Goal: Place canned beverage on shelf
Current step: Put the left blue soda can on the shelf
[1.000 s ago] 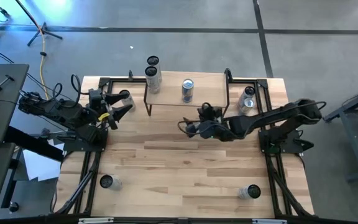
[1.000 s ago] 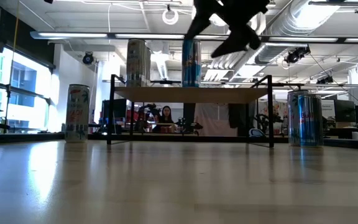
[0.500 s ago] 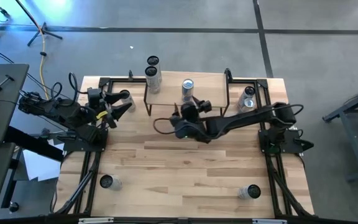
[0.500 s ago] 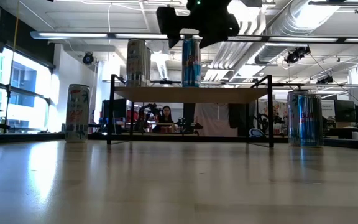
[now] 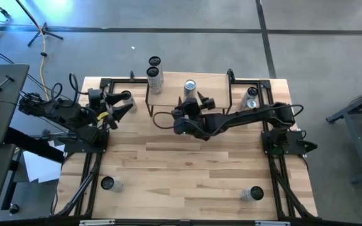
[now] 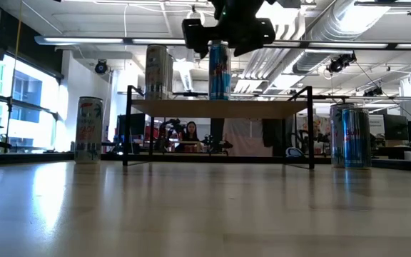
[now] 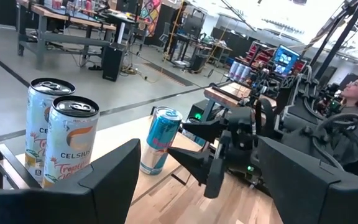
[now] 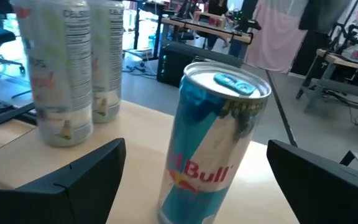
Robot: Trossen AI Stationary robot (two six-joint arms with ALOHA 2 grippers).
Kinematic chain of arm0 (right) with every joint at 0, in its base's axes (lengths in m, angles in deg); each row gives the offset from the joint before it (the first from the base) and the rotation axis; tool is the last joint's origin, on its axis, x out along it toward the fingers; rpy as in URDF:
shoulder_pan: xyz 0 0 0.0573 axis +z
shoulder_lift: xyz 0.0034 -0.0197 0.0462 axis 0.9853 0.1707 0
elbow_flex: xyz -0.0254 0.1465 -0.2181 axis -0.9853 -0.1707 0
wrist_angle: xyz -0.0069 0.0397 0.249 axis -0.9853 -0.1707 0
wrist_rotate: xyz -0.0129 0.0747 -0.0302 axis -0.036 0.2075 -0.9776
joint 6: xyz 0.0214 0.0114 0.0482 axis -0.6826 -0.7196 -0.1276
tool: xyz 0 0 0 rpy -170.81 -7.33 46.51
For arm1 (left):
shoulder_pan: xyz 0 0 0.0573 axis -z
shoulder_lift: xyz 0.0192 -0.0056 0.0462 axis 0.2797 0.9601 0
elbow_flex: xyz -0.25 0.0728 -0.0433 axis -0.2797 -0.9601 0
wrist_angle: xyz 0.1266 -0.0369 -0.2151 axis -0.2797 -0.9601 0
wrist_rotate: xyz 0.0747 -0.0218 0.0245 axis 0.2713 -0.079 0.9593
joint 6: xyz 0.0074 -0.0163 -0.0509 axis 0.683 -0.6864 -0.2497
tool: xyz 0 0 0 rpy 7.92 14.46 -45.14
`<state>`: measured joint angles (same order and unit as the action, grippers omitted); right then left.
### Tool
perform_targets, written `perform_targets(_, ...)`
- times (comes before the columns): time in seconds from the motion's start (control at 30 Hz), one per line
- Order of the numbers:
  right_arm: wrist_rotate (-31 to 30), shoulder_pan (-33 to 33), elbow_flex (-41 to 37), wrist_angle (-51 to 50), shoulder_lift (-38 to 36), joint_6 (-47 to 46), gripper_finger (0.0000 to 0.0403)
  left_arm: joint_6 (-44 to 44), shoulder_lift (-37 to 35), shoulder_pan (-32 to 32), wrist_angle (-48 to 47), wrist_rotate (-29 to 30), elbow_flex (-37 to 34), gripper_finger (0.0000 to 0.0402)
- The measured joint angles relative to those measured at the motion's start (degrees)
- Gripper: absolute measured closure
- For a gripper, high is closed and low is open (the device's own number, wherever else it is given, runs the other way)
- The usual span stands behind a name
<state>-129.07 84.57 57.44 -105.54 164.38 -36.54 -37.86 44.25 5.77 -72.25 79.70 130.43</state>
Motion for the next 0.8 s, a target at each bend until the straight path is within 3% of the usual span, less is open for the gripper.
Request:
perform_targets(0.33, 0.2, -3.1, 0.0, 0.5, 0.0, 0.0, 0.0027, 4.3, 0.0, 0.0, -0.4, -0.2, 0.0, 0.0106)
perform_targets(0.6, 6.8, -5.3, 0.0, 0.6, 0.0, -0.2, 0.0027, 7.8, 0.0, 0.0, -0.5, -0.2, 0.0, 0.0106)
perform_targets(0.8, 6.6, -6.3, 0.0, 0.7, 0.0, -1.4, 0.0027, 7.8, 0.0, 0.0, -0.6, -0.2, 0.0, 0.0106)
